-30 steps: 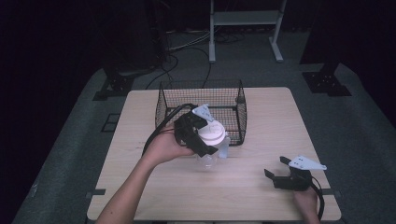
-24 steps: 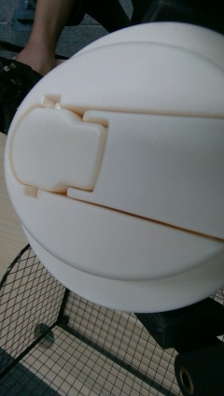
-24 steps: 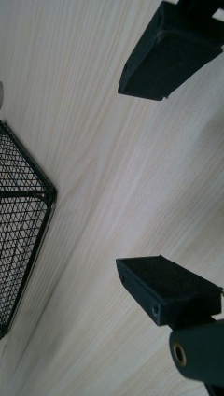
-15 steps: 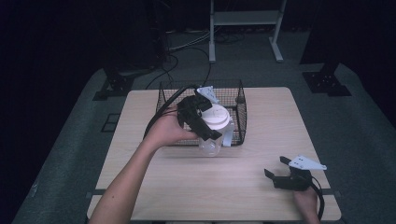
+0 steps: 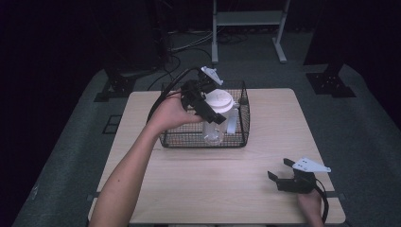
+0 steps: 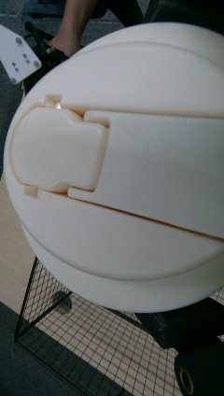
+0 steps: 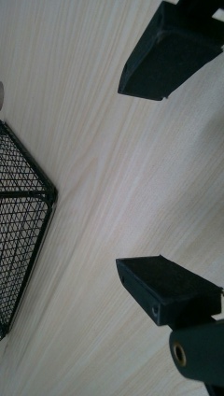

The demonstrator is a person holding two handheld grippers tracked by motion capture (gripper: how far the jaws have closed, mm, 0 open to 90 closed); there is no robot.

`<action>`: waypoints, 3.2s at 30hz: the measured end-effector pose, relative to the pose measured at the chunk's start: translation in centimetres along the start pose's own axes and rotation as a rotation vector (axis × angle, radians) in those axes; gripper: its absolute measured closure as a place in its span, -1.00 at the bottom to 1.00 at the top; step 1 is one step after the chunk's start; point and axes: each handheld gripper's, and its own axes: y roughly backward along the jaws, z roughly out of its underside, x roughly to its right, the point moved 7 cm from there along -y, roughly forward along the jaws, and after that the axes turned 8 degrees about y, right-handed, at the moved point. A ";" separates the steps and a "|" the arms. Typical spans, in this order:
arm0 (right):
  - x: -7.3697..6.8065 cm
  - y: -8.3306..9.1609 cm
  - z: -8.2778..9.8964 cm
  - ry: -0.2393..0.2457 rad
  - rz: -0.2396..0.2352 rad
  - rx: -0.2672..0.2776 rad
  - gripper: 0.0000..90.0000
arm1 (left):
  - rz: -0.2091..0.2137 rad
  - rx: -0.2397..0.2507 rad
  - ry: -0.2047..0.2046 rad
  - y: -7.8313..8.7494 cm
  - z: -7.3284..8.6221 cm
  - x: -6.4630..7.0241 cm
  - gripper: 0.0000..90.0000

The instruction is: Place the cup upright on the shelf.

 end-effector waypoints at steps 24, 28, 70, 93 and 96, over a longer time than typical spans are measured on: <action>0.0 0.1 0.0 -0.008 -0.002 0.003 -0.71 | -0.051 -0.003 0.106 -0.2 -2.8 -5.5 -0.89; 0.0 0.1 0.0 -0.012 -0.003 0.007 -0.71 | -0.057 -0.005 0.146 -1.1 -2.8 -6.8 -0.89; 0.2 0.2 -0.1 -0.018 -0.012 0.023 -0.71 | -0.142 -0.077 0.286 -10.5 0.1 -11.8 -0.89; 0.2 0.2 -0.1 -0.025 -0.020 0.023 -0.71 | -0.145 -0.045 0.291 -12.8 1.7 -12.2 -0.89; 0.2 0.1 -0.1 -0.018 -0.019 0.020 -0.71 | -0.145 -0.037 0.296 -13.1 2.5 -12.4 -0.89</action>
